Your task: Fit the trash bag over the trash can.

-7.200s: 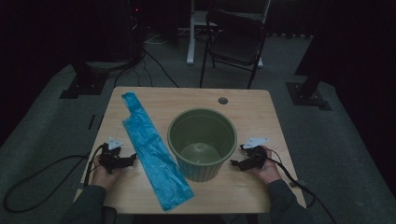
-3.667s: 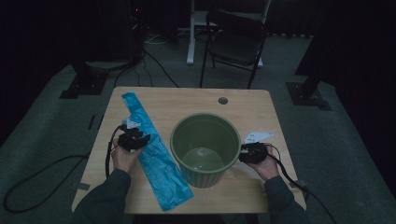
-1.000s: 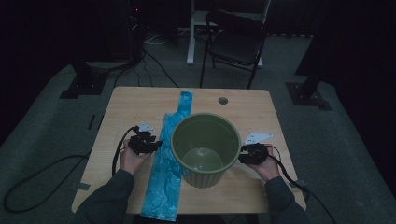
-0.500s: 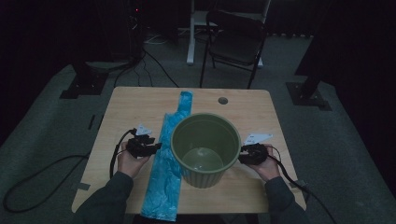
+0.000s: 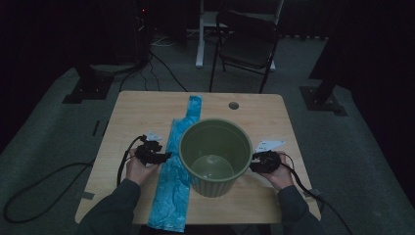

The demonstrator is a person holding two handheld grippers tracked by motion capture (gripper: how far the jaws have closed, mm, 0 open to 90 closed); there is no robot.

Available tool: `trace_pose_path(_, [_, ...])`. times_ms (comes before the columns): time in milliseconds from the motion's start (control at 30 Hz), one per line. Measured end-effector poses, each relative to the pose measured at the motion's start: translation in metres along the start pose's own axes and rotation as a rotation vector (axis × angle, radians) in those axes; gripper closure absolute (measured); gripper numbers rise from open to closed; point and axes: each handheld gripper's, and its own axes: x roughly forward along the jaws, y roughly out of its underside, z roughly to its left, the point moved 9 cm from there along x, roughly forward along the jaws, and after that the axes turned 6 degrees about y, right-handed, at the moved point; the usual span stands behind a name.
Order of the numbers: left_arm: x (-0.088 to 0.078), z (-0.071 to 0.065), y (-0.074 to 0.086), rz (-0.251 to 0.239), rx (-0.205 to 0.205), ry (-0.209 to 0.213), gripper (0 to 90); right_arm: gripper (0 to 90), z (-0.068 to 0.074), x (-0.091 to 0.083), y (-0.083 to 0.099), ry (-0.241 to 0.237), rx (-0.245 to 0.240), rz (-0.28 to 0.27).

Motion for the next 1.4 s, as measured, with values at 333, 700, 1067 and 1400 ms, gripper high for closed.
trace_pose_path(333, [0.023,0.009,0.002,0.053,-0.027,-0.011,42.9,63.4,0.0,0.001,0.0,-0.004,-0.004,0.001])
trace_pose_path(700, [0.02,0.006,0.008,0.074,-0.042,0.017,40.8,63.0,0.001,-0.001,0.0,-0.005,-0.005,-0.003])
trace_pose_path(1067, [0.021,-0.007,0.014,0.093,-0.012,0.026,41.3,62.9,0.002,-0.001,0.001,-0.006,-0.005,0.001])
trace_pose_path(1400, [0.028,-0.027,0.012,0.114,0.046,0.049,39.0,62.9,0.003,0.002,0.002,-0.014,-0.01,0.012])
